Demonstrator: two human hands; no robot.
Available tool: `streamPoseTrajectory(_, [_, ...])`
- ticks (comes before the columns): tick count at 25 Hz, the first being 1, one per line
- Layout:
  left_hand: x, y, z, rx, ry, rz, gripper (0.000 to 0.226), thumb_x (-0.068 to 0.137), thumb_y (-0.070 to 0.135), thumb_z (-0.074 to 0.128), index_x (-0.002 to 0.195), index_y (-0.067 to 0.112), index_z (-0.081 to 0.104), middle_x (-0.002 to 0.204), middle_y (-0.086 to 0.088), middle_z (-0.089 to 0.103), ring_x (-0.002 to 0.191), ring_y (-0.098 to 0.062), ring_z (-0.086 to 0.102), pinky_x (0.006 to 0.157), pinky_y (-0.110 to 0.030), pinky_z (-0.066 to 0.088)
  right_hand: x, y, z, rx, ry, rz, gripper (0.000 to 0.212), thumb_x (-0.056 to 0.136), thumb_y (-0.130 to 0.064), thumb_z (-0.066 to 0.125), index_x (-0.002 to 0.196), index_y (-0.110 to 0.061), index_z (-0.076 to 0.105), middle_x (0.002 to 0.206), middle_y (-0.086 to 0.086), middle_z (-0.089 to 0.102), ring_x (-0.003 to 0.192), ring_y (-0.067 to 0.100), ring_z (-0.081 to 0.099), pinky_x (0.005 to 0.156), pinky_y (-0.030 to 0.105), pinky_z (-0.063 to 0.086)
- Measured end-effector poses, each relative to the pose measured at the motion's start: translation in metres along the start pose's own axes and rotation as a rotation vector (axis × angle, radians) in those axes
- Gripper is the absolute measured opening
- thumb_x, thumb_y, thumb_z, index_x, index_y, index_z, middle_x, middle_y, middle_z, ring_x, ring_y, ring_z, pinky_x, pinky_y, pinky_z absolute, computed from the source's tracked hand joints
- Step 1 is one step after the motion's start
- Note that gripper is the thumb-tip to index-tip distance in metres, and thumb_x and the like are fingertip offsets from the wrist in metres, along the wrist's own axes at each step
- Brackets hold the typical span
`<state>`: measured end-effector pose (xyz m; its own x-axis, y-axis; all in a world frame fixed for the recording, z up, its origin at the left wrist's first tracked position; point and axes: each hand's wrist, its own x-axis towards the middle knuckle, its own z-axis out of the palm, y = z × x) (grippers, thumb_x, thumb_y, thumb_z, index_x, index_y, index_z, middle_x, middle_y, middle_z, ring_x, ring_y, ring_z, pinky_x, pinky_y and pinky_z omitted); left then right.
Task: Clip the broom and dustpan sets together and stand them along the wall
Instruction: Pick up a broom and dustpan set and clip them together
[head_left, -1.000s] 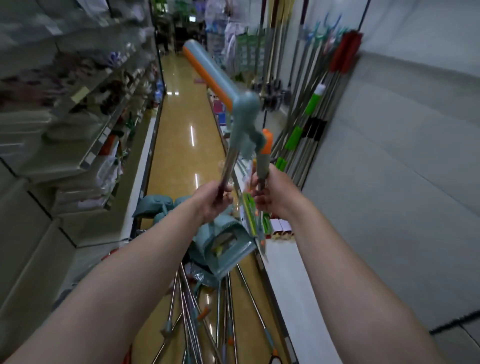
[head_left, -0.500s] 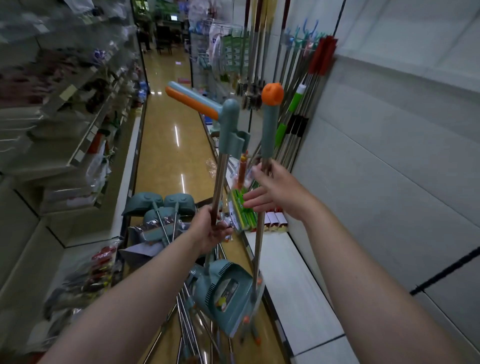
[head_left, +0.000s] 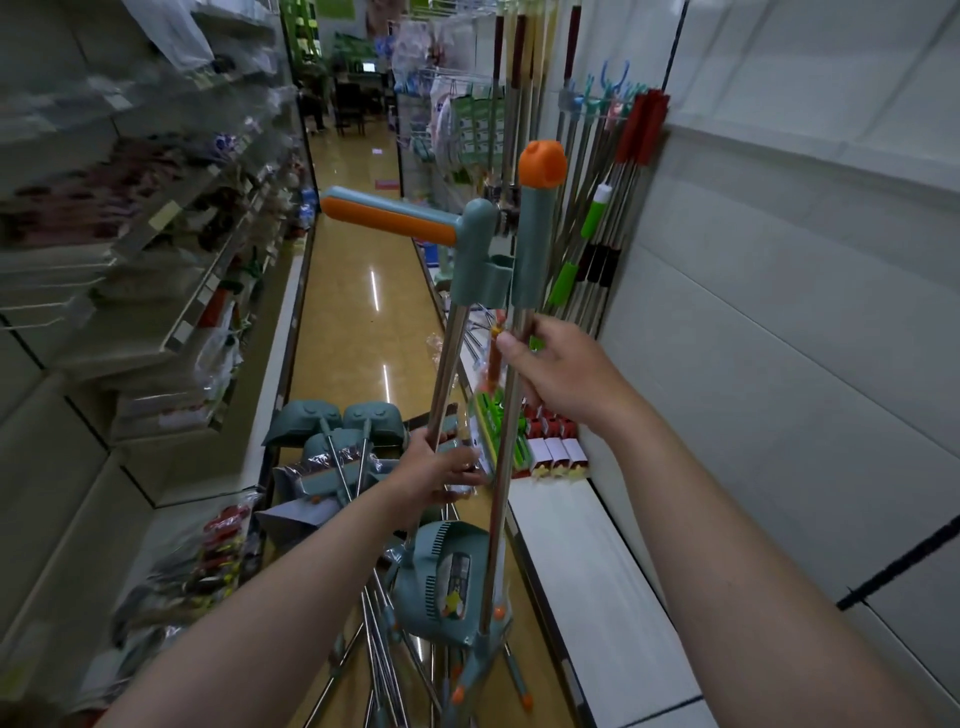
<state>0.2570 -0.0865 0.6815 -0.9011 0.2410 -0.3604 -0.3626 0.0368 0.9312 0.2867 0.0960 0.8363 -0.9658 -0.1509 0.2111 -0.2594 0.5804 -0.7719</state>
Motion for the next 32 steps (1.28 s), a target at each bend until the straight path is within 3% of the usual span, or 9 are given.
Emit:
streamPoseTrajectory(4, [-0.007, 0.001, 0.003, 0.195, 0.018, 0.019, 0.087, 0.076, 0.034, 0.085, 0.136, 0.022, 0.023, 0.121, -0.007, 0.060, 0.089, -0.020, 0.075, 0.068, -0.033, 0.054, 0.004, -0.011, -0.008, 0.003, 0.070, -0.091, 0.025, 0.101, -0.039, 0.052, 0.102, -0.017, 0.063, 0.054, -0.005, 0.057, 0.043, 0.007, 0.055, 0.061, 0.039, 0.051])
streamPoseTrajectory(9, [-0.008, 0.013, 0.006, 0.314, 0.090, 0.050, 0.084, 0.073, 0.041, 0.085, 0.130, 0.020, 0.028, 0.119, -0.008, 0.060, 0.072, -0.016, 0.074, 0.058, -0.026, 0.051, 0.009, -0.027, -0.021, 0.087, 0.134, -0.192, 0.017, 0.100, -0.042, 0.053, 0.102, -0.030, 0.064, 0.055, -0.011, 0.054, 0.048, 0.006, 0.051, 0.057, 0.029, 0.044])
streamPoseTrajectory(14, [-0.007, 0.029, 0.007, 0.383, 0.121, 0.076, 0.083, 0.070, 0.049, 0.084, 0.126, 0.017, 0.031, 0.108, -0.011, 0.058, 0.065, -0.013, 0.064, 0.055, -0.027, 0.052, 0.026, -0.038, -0.019, -0.149, 0.318, -0.290, 0.030, 0.102, -0.042, 0.047, 0.086, -0.019, 0.057, 0.077, -0.003, 0.054, 0.069, 0.015, 0.053, 0.061, 0.031, 0.042])
streamPoseTrajectory(16, [-0.007, 0.032, 0.010, 0.346, 0.121, 0.091, 0.080, 0.072, 0.047, 0.084, 0.125, 0.017, 0.033, 0.105, -0.012, 0.059, 0.059, -0.011, 0.062, 0.057, -0.029, 0.051, 0.033, -0.037, -0.010, 0.022, 0.363, -0.300, 0.026, 0.102, -0.039, 0.046, 0.091, -0.017, 0.056, 0.090, 0.003, 0.060, 0.083, 0.020, 0.061, 0.069, 0.034, 0.049])
streamPoseTrajectory(19, [-0.008, 0.032, 0.014, 0.320, 0.071, 0.090, 0.073, 0.077, 0.047, 0.080, 0.126, 0.017, 0.036, 0.109, -0.014, 0.059, 0.057, -0.011, 0.064, 0.054, -0.025, 0.052, 0.038, -0.037, 0.002, 0.413, 0.323, -0.257, 0.023, 0.104, -0.036, 0.044, 0.104, -0.016, 0.056, 0.104, 0.019, 0.067, 0.097, 0.032, 0.071, 0.079, 0.057, 0.058])
streamPoseTrajectory(22, [-0.007, 0.028, 0.017, 0.282, 0.057, 0.073, 0.063, 0.085, 0.048, 0.072, 0.125, 0.015, 0.037, 0.103, -0.013, 0.060, 0.058, -0.014, 0.065, 0.056, -0.028, 0.054, 0.038, -0.049, 0.003, 0.402, 0.321, -0.303, 0.028, 0.104, -0.035, 0.041, 0.110, -0.012, 0.055, 0.111, 0.024, 0.064, 0.101, 0.035, 0.067, 0.082, 0.055, 0.058])
streamPoseTrajectory(25, [-0.010, 0.019, 0.021, 0.194, -0.026, 0.054, 0.064, 0.086, 0.062, 0.056, 0.127, 0.016, 0.037, 0.085, -0.012, 0.059, 0.059, -0.020, 0.066, 0.061, -0.033, 0.056, 0.044, -0.066, -0.002, 0.373, 0.393, -0.367, 0.023, 0.106, -0.029, 0.038, 0.109, -0.016, 0.057, 0.108, 0.011, 0.066, 0.097, 0.017, 0.065, 0.087, 0.042, 0.057])
streamPoseTrajectory(28, [-0.014, 0.011, 0.024, 0.242, -0.061, 0.086, 0.075, 0.080, 0.074, 0.046, 0.130, 0.019, 0.035, 0.089, -0.012, 0.061, 0.068, -0.024, 0.067, 0.074, -0.041, 0.058, 0.048, -0.065, -0.002, 0.332, 0.461, -0.379, 0.030, 0.106, -0.027, 0.038, 0.107, -0.003, 0.056, 0.098, 0.011, 0.065, 0.086, 0.017, 0.063, 0.080, 0.041, 0.055])
streamPoseTrajectory(32, [-0.017, 0.012, 0.032, 0.393, -0.047, 0.094, 0.054, 0.082, 0.050, 0.073, 0.116, 0.023, 0.041, 0.104, -0.004, 0.058, 0.087, -0.020, 0.064, 0.076, -0.038, 0.057, 0.042, -0.046, 0.011, 0.269, 0.485, -0.365, 0.029, 0.106, -0.027, 0.040, 0.110, -0.004, 0.058, 0.091, 0.010, 0.065, 0.077, 0.013, 0.059, 0.070, 0.039, 0.051])
